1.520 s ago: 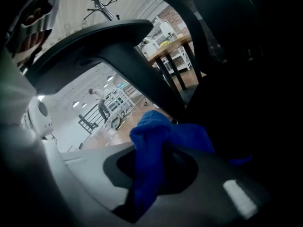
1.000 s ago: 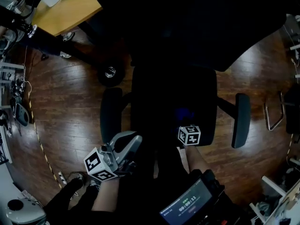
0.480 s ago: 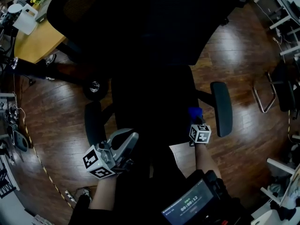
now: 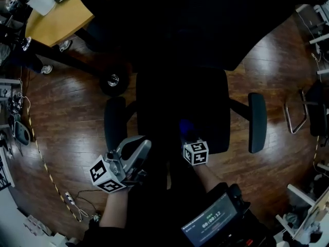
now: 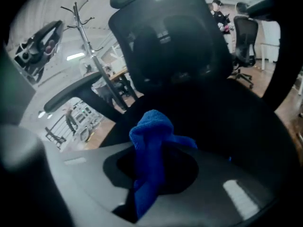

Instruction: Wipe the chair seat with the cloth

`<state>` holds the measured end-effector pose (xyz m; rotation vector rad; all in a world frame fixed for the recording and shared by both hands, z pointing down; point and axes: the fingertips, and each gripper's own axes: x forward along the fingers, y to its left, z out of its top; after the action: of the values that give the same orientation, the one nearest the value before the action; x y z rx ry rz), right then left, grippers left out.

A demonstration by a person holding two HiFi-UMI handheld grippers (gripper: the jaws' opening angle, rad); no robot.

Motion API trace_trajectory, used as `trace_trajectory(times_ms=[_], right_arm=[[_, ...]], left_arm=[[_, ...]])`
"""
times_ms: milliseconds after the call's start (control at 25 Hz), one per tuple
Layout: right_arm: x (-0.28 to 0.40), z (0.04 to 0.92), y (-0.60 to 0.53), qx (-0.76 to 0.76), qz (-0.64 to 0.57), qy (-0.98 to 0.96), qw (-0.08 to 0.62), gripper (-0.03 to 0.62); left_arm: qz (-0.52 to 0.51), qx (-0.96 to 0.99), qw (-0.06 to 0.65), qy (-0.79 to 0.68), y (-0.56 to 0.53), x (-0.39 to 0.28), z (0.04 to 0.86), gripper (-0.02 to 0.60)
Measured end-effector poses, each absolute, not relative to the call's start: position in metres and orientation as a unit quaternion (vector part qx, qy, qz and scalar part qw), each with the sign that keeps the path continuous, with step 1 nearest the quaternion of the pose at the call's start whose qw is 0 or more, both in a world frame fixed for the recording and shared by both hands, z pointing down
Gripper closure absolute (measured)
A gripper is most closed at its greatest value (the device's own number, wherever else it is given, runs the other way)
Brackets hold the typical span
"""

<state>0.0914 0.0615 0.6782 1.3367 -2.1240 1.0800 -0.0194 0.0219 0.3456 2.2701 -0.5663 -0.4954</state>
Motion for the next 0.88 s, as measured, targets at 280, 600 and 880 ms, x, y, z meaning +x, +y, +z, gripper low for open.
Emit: trace_trajectory(times_ms=[280,600,880], right_arm=[[-0.091,0.685,0.109,0.326,0.403,-0.824,0.227,0.536],[-0.138,0.708,0.133,0.273,0.408,-0.837,0.241,0.536],[-0.073,0.716,0.132,0.338,0.421,-0.811,0.224,0.537]], left_arm=[[-0.2,0.868,0.359,-0.28,0.036,-0.073,0.35,0.578],[-0.192,0.863,0.362,-0.296,0.047,-0.094,0.365,0.578],[-0.181,0.877,0.366,-0.251,0.05,-0.061,0.361,0.578]])
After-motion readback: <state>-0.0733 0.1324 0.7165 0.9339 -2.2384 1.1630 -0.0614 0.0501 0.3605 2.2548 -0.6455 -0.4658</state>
